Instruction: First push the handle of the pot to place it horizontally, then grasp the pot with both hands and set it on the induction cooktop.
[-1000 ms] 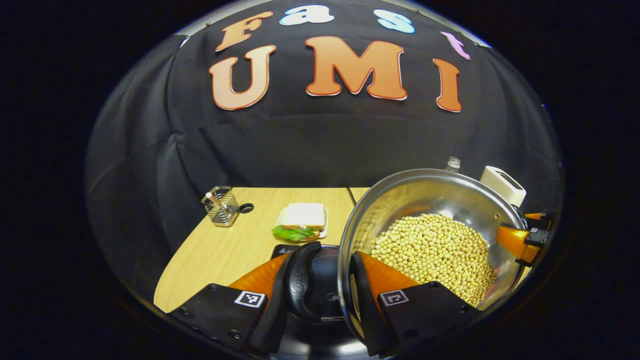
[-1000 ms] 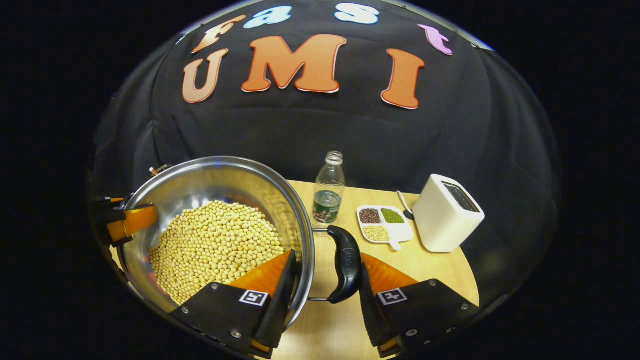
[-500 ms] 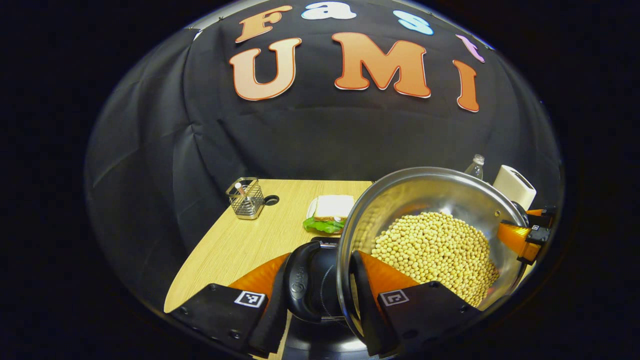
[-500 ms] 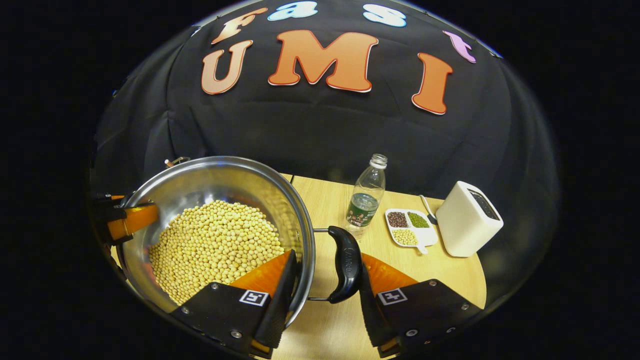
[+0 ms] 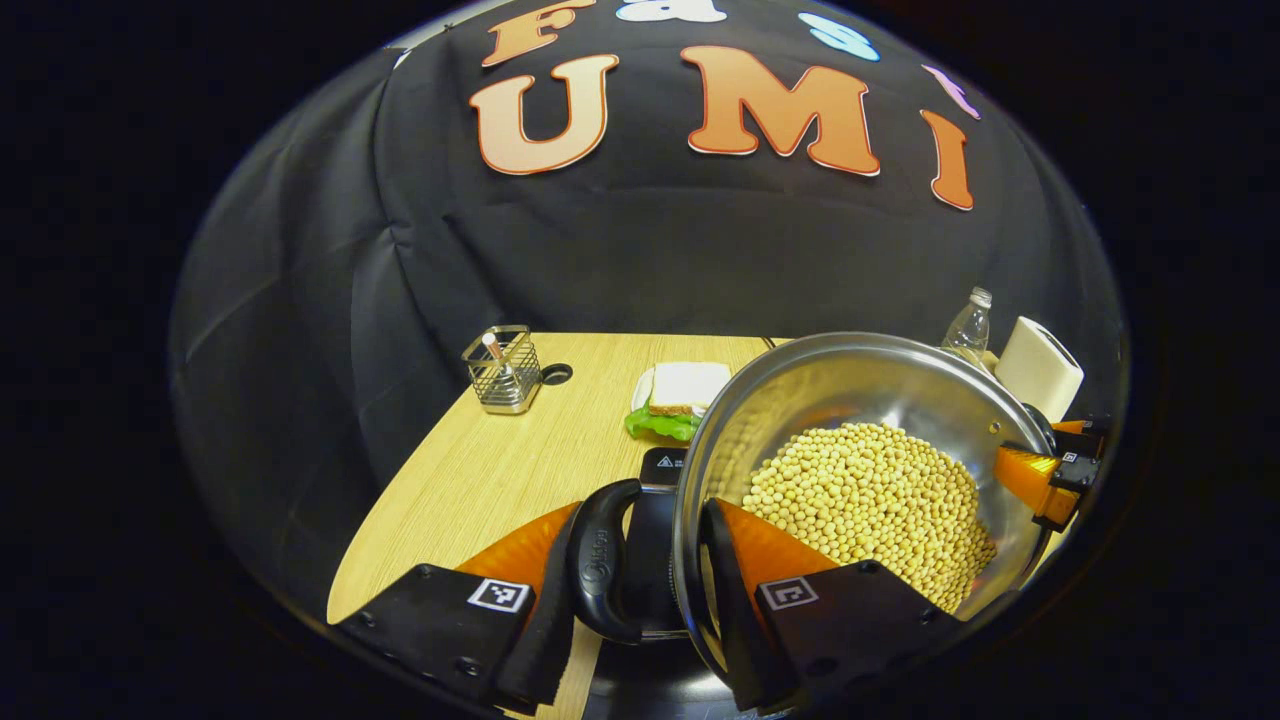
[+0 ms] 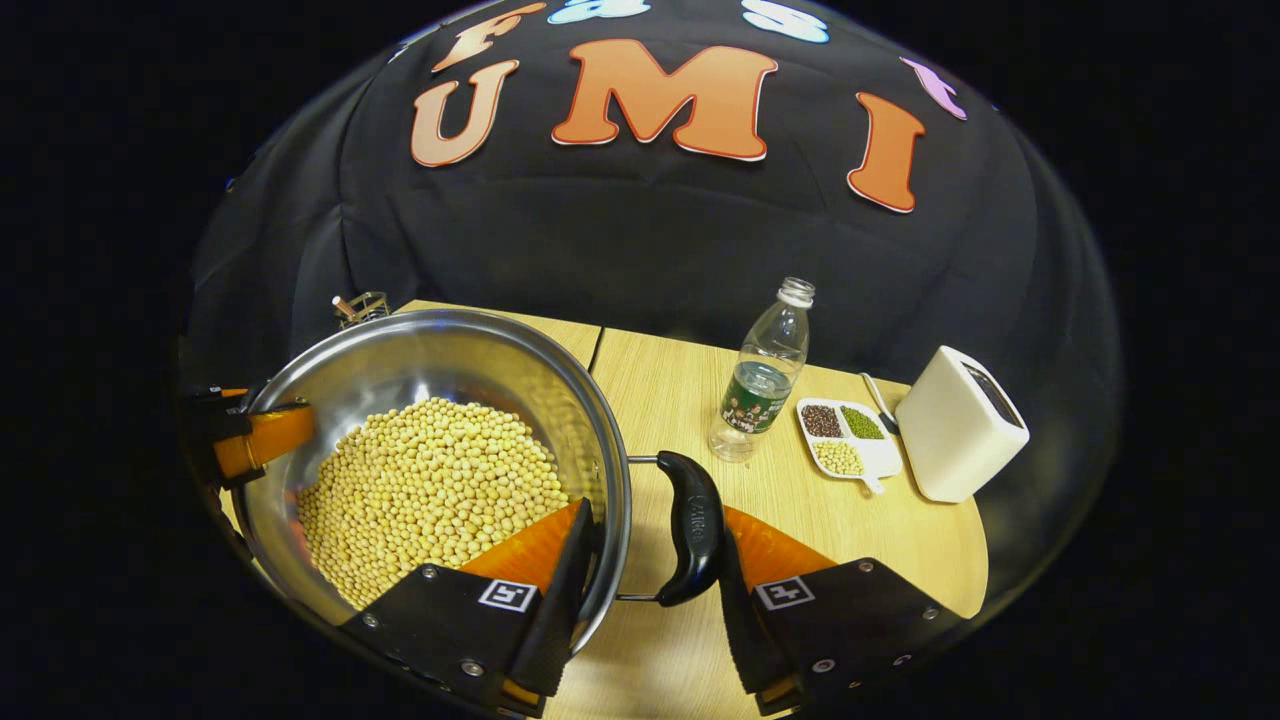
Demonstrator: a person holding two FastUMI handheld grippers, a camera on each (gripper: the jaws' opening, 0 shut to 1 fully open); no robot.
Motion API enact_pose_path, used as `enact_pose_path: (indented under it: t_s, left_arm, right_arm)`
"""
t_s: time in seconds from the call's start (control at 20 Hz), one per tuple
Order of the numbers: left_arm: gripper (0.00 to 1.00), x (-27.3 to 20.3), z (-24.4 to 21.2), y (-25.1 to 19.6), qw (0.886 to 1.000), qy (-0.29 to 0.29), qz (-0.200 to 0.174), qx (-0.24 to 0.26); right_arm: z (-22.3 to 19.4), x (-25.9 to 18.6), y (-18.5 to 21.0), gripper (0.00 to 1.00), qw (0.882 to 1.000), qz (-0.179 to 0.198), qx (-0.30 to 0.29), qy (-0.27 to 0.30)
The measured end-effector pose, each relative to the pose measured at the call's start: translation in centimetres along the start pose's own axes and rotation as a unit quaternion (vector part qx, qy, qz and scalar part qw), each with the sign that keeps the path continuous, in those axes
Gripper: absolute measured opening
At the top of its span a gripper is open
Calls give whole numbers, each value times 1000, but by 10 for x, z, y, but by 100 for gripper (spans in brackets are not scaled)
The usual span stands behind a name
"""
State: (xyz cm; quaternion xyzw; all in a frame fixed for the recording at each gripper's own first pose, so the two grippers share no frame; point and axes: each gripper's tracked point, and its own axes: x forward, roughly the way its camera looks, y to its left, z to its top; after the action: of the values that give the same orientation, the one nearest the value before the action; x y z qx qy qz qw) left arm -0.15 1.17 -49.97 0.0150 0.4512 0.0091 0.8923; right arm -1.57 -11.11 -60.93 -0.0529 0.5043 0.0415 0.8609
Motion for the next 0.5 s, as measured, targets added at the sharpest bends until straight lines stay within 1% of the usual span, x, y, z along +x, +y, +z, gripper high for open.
enact_pose_path:
  t_s: [0.05,0.1,0.15,0.25,0.3,0.35,0.4,0.45,0.5]
  left_arm:
    - [69,0,-1,1,1000,0,3,1]
    - [72,-1,0,2,1000,1,5,3]
    - [69,-2,0,3,1000,3,8,3]
    - [69,-3,-1,3,1000,10,11,1]
    - [66,-4,-3,3,1000,14,12,0]
    - [69,-4,-3,3,1000,19,12,-1]
    - [66,-4,-3,3,1000,23,12,-2]
    - [69,-5,-3,3,1000,27,11,-3]
    - [66,-6,-3,3,999,32,11,-3]
  right_arm:
    - [-1,1,0,65,1000,1,-1,1]
    - [-2,2,0,65,1000,3,-1,3]
    - [-3,3,0,65,1000,6,0,6]
    - [0,4,0,65,1000,9,1,11]
    - [0,2,-2,65,1000,9,-1,14]
    - [1,2,-2,65,1000,10,-2,18]
    - [1,2,-3,65,1000,11,-4,21]
    - [1,2,-3,65,1000,11,-3,24]
    - [1,3,-2,65,1000,11,-4,28]
